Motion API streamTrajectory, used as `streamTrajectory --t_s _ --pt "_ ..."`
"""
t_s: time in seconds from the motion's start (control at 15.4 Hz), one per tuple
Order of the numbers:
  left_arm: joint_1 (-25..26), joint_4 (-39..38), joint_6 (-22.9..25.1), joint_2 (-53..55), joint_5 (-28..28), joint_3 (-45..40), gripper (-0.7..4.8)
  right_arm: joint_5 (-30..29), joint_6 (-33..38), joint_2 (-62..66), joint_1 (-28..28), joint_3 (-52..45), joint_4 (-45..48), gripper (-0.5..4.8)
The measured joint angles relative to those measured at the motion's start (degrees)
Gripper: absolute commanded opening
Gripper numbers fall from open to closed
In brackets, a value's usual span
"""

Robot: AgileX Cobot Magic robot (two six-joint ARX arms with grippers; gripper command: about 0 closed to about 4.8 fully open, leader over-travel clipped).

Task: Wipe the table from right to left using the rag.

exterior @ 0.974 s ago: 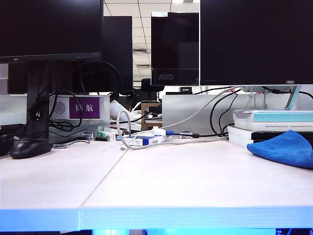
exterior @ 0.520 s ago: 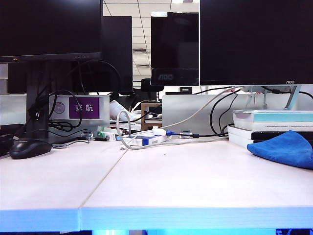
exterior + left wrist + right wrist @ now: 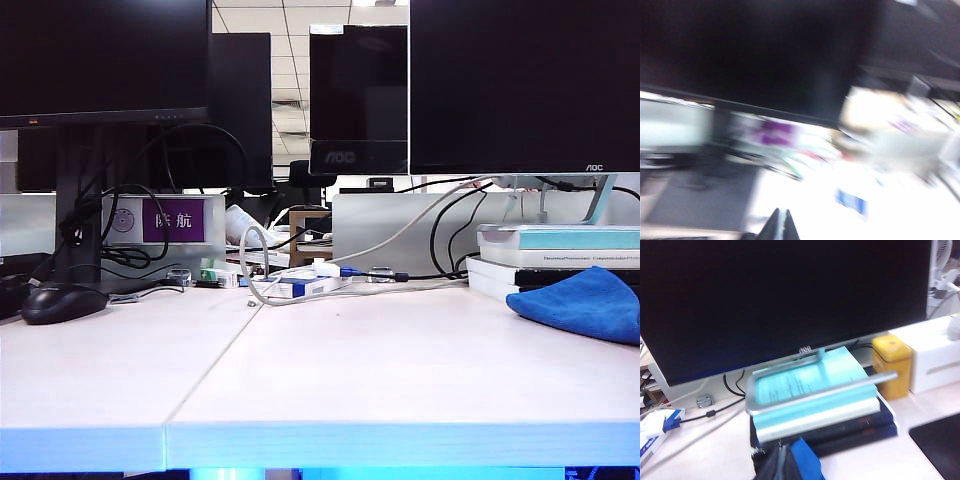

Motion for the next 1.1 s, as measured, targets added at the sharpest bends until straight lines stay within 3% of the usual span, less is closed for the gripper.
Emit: streamTrajectory --t_s 0.13,0.32,0.65,0.78,0.91,1.1 --pt "-2.19 -8.74 0.85 9.2 7.3 8.9 -0.05 0.0 -0.02 7.63 0.0 7.52 -1.49 -0.06" --pt "-10.51 -9.75 2.54 15.52 11.8 17.97 -0.05 -0.26 -0.04 16.41 0.0 18.34 -8.11 -0.06" --pt "-28.59 -18.18 5.2 21.7 11.8 27.56 -0.05 -4.33 -1.64 26.56 -0.02 27.89 -21.73 -0.05" --pt "-34.64 -23.5 6.23 23.54 8.39 29.68 -0.05 -5.88 -1.86 28.06 0.04 27.89 -25.14 -0.05" --pt "-37.13 -29.42 8.26 25.0 3.13 31.23 -0.05 -7.15 -1.88 29.35 -0.02 27.89 -28.35 -0.05" --pt "-39.1 -32.57 8.52 25.31 2.82 31.8 -0.05 -7.72 -1.92 30.18 0.0 27.91 -31.76 -0.06"
